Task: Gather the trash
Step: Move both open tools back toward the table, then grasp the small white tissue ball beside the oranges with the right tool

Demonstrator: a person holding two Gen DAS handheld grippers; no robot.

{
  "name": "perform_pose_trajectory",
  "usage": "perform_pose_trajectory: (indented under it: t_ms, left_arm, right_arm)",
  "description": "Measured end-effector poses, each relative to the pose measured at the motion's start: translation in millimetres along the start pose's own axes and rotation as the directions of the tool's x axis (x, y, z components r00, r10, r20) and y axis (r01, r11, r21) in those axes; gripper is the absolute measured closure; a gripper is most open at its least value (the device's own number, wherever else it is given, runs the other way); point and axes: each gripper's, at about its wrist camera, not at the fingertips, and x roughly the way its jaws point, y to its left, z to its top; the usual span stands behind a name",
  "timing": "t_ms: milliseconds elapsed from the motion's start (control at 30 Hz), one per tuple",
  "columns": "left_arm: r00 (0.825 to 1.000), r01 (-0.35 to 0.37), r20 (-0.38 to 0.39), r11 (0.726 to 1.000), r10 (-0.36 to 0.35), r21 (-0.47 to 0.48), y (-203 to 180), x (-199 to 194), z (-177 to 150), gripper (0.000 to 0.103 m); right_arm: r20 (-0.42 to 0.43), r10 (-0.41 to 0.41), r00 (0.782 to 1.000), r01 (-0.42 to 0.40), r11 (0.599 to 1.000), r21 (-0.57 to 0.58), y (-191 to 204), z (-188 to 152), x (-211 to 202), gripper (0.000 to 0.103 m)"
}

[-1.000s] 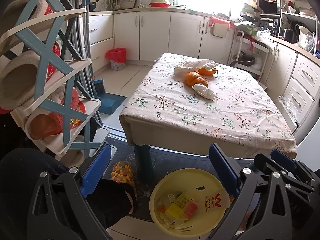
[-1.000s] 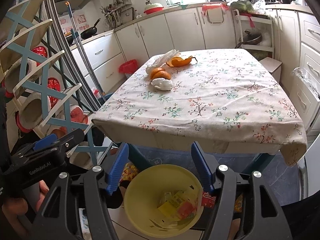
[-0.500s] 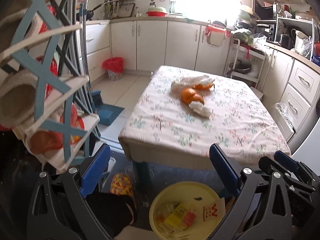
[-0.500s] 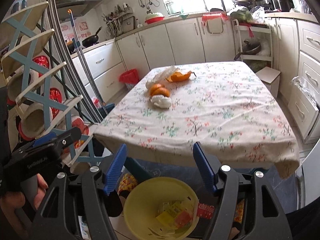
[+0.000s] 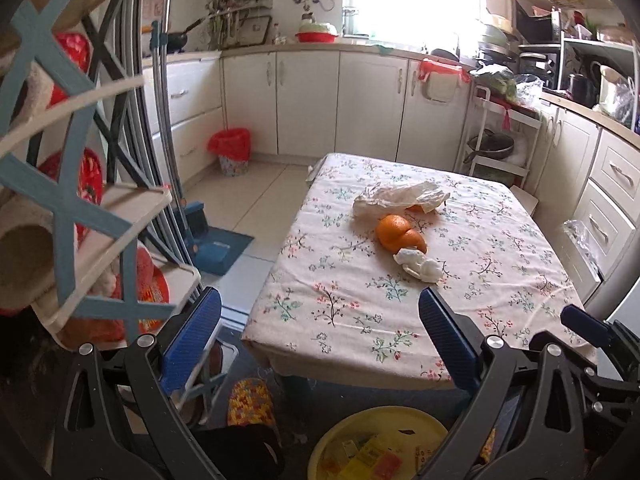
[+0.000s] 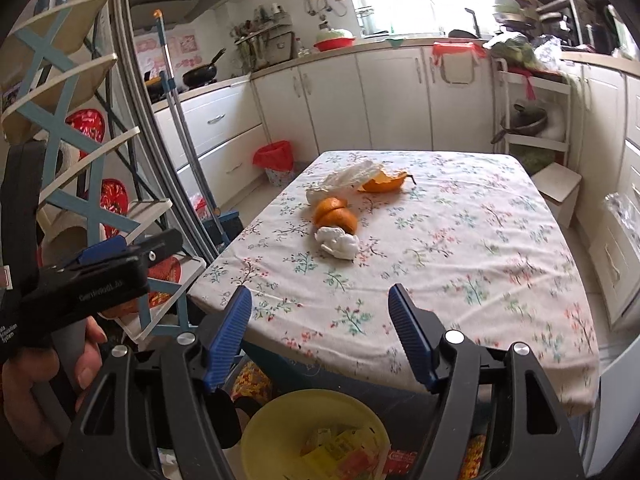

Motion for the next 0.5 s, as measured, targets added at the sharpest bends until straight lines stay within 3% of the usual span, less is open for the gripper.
perform_pose_trajectory:
  t_ms: [300,500]
  left_arm:
    - [0.998,-0.007,-0.061,0.997,0.002,-0.08,16,14,-7,0.008]
    - [0.996,-0.001,-0.084,0.996,-0.007,-0.09,16,20,-9,0.008]
  right_arm:
    - [-0.068,-0.01,0.998,0.008,1.0,-0.019,-16,-20,65,0.035]
    - [-0.115,-0.038,0.993,0.033,0.998,-0.044,-30,-45,131,0.036]
